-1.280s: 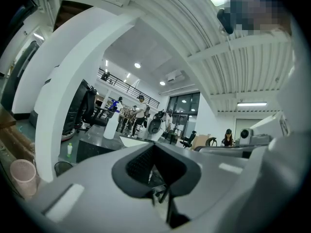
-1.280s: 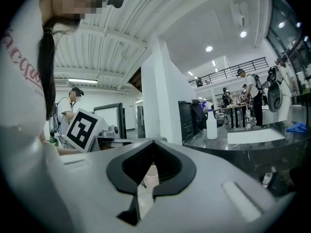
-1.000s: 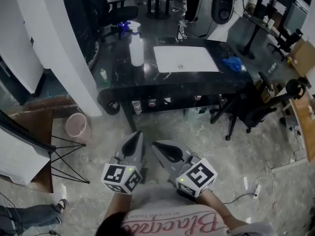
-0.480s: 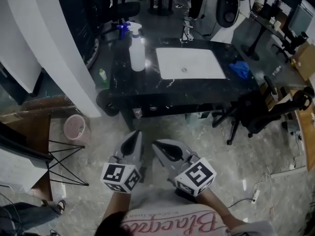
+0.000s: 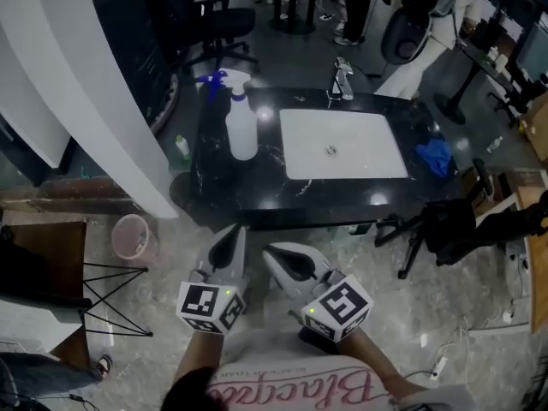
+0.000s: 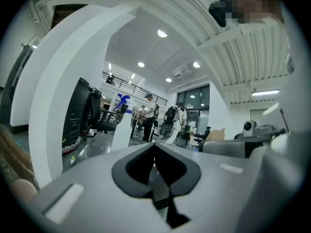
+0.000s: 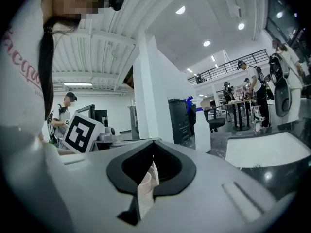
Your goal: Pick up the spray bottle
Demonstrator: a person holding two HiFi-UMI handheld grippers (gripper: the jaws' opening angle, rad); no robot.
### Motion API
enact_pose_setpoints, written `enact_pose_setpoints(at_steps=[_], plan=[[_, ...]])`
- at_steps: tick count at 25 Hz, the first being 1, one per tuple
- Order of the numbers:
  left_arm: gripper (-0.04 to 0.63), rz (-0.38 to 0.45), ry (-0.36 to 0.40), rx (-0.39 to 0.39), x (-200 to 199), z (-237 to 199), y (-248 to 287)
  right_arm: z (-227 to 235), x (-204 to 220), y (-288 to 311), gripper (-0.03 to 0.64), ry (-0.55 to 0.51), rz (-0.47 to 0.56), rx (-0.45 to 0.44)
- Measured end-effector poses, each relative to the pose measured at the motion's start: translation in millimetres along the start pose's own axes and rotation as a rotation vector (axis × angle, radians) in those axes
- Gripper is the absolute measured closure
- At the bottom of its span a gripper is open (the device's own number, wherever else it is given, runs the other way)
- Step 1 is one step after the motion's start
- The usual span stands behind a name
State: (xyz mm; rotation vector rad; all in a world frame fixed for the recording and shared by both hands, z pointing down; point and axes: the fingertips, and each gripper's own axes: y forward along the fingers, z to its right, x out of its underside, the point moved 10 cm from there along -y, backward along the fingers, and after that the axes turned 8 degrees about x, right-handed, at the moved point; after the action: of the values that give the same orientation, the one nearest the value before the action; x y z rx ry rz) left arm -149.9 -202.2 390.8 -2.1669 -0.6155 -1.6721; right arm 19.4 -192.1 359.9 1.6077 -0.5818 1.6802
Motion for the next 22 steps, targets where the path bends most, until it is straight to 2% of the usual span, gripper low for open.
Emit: enact_pose_setpoints(at_steps=[6, 14, 18, 22], plan=[[0.584, -0.049, 0.064, -0.011, -8.4, -27.2, 58.1, 48.8, -16.1, 37.1, 0.615, 0.015, 0.0, -0.023], [0.359, -0.101, 0.133, -0.052, -6.0, -87.4, 131.7, 107.1, -28.3, 91.6, 0.615, 0.01, -0.001, -0.053], [0.202, -0.109, 0.144, -0.062, -1.0, -117.9, 160.7, 126.2, -33.4, 113.8, 0.615, 0.007, -0.003, -0.049], [0.073, -0.137, 0.156, -0.045, 7.1, -139.9, 193.8, 132.3, -32.5, 123.4, 0.615, 0.007, -0.039, -0.039]])
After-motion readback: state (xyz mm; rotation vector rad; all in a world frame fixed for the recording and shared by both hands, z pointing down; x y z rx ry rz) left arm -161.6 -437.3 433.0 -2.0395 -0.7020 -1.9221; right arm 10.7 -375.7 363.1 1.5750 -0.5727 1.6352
